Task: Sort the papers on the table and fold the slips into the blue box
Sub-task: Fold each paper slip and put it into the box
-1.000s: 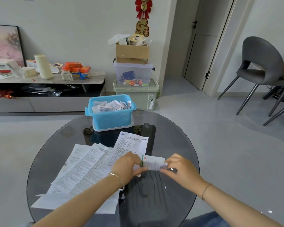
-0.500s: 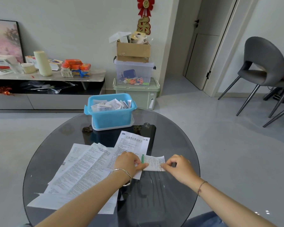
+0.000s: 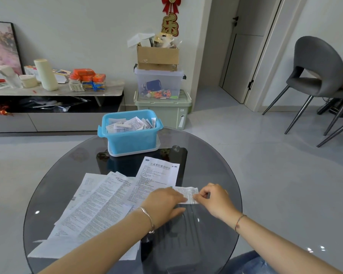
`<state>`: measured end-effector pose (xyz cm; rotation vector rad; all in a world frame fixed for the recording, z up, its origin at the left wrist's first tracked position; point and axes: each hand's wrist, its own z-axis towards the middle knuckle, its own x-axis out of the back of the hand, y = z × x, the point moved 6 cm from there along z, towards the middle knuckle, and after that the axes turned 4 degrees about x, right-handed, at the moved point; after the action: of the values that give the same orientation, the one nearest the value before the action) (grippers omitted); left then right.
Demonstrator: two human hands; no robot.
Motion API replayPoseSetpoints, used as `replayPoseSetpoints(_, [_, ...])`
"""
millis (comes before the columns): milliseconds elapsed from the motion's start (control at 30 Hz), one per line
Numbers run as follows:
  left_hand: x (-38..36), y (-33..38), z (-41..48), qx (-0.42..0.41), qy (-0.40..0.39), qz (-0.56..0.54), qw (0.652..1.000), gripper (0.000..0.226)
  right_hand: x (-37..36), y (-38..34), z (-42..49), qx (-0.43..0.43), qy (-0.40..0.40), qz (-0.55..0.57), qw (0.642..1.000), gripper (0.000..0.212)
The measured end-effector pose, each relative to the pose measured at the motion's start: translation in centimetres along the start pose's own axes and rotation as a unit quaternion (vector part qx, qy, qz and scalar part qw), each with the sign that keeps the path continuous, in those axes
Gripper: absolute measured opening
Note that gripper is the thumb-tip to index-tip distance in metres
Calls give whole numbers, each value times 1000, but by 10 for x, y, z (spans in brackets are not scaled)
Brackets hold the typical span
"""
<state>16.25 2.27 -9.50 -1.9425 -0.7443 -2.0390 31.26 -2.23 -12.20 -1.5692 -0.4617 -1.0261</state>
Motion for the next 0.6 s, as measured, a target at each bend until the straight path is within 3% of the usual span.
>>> replayPoseSetpoints(100, [-13,2,-11,-10,-72,64,995,59,1,-1,1,1,1,-6,1000,34])
replayPoseSetpoints(267, [-15,5,-16,-34,-103,116,987,67,3,-6,-5,50,20,-20,998,26])
replayPoseSetpoints(400, [-15,7,-15,-47,-111,145,982,68,16,-19,-18,224,95,-108,964,7])
replayPoseSetpoints(500, [-15,6,-14,-48,-109,149,982,71,8,-28,-34,337,61,-178,922,24])
replayPoseSetpoints(600, [-16,6,-16,-44,-112,136,983,72,-2,-28,-46,377,46,-223,898,30])
